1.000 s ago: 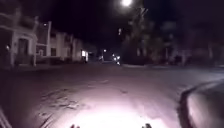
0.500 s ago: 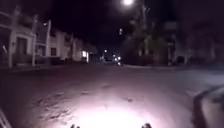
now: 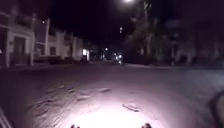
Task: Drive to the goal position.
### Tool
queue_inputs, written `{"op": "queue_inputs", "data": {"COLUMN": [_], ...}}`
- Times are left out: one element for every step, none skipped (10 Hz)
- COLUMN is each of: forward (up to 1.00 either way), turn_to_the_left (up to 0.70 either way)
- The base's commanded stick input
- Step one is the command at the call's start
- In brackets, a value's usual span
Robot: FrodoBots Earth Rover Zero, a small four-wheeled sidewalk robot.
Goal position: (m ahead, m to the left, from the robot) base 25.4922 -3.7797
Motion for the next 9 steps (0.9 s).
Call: {"op": "queue_inputs", "data": {"forward": [0.70,0.70,0.70,0.70,0.70,0.70,0.70,0.70,0.70], "turn_to_the_left": [0.00,0.00,0.00,0.00,0.00,0.00,0.00,0.00,0.00]}}
